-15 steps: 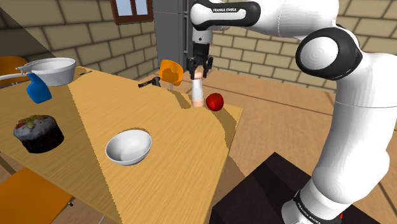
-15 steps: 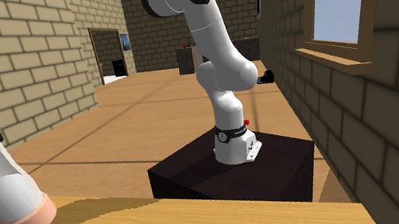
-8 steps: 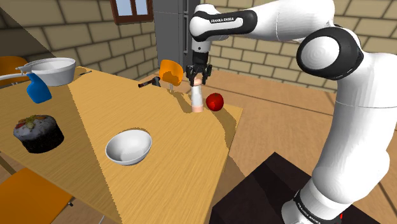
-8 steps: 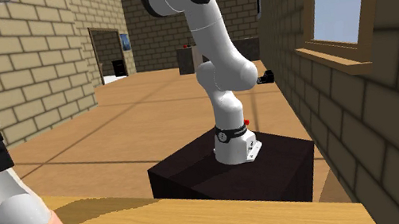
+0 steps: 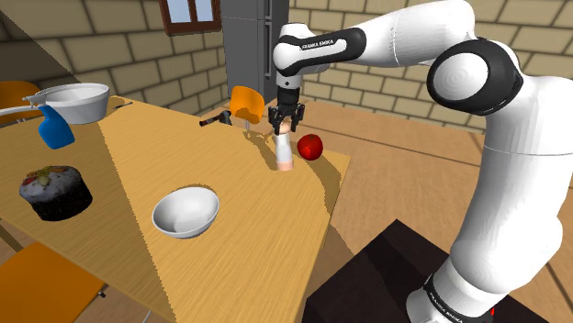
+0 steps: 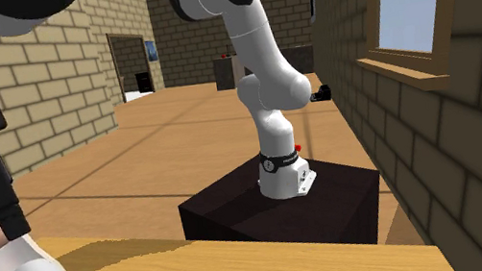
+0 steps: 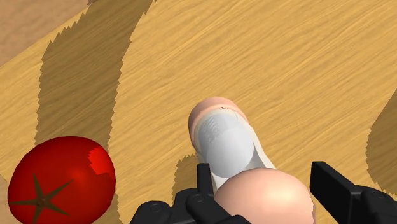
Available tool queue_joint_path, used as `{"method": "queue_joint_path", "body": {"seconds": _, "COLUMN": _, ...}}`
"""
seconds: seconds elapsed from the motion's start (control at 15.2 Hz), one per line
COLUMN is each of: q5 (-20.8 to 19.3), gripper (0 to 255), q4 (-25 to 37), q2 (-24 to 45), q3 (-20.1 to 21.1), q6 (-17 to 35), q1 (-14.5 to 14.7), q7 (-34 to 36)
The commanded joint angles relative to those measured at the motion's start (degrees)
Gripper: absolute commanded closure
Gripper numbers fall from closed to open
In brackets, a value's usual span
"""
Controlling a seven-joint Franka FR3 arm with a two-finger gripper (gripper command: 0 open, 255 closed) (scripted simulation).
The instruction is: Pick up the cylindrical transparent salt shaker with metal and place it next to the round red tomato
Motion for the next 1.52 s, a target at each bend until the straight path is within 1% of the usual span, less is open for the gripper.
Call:
{"method": "queue_joint_path", "body": {"seconds": 0.0, "q5": 0.0, "gripper": 255, "q4": -1.5, "q2": 0.1, "q3": 0.0, "q6": 1.6, "q1": -0.1, "q7": -0.1}}
{"method": "queue_joint_path", "body": {"seconds": 0.53, "q5": -0.3, "gripper": 255, "q4": -5.7, "q2": 1.4, "q3": -0.2, "q6": 7.1, "q1": -0.1, "q7": -0.2}}
{"method": "queue_joint_path", "body": {"seconds": 0.99, "q5": -0.3, "gripper": 255, "q4": -5.7, "q2": 1.4, "q3": -0.2, "q6": 7.1, "q1": -0.1, "q7": -0.2}}
{"method": "queue_joint_path", "body": {"seconds": 1.06, "q5": -0.3, "gripper": 0, "q4": -5.7, "q2": 1.4, "q3": -0.2, "q6": 7.1, "q1": -0.1, "q7": -0.2}}
{"method": "queue_joint_path", "body": {"seconds": 1.39, "q5": -0.3, "gripper": 0, "q4": -5.7, "q2": 1.4, "q3": -0.2, "q6": 7.1, "q1": -0.1, "q7": -0.2}}
{"method": "queue_joint_path", "body": {"seconds": 1.45, "q5": -0.2, "gripper": 0, "q4": -4.3, "q2": 1.0, "q3": -0.2, "q6": 5.3, "q1": -0.1, "q7": -0.2}}
